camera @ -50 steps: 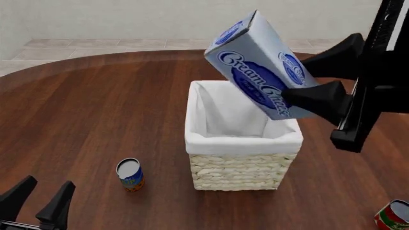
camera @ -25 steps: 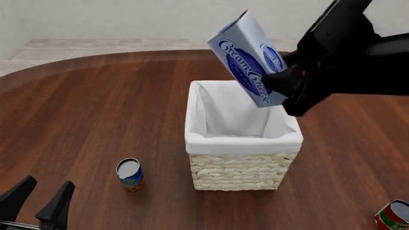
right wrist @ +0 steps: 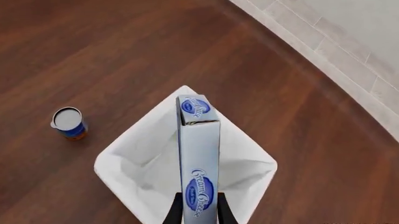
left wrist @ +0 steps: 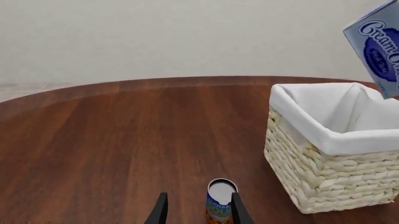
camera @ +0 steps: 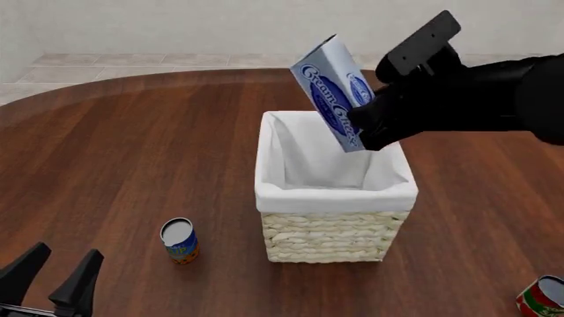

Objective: Pick up the cream cheese box, and put it in the basket.

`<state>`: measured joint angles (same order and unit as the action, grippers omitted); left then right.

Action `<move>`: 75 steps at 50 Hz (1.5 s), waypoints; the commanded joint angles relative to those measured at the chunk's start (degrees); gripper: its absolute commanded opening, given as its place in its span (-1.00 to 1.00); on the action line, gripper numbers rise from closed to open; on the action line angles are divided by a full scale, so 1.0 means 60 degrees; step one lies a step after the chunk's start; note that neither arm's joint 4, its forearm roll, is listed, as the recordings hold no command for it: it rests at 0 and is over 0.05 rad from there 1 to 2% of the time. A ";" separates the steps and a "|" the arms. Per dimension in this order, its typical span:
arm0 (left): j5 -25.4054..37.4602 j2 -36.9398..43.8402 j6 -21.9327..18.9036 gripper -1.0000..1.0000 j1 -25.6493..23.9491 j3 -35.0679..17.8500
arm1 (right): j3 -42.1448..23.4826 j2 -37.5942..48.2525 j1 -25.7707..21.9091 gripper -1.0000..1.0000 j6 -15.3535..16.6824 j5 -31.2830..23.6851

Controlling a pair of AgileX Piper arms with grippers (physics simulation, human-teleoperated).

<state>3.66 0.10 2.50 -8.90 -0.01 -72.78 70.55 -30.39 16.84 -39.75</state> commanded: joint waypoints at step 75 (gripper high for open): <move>0.0027 -0.0014 0.0029 1.00 -0.0009 0.0000 | 0.0341 0.1945 0.0347 -1.00 0.0045 0.0668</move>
<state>3.80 0.02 2.69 -8.93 -0.01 -71.95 82.30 -28.29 18.22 -37.14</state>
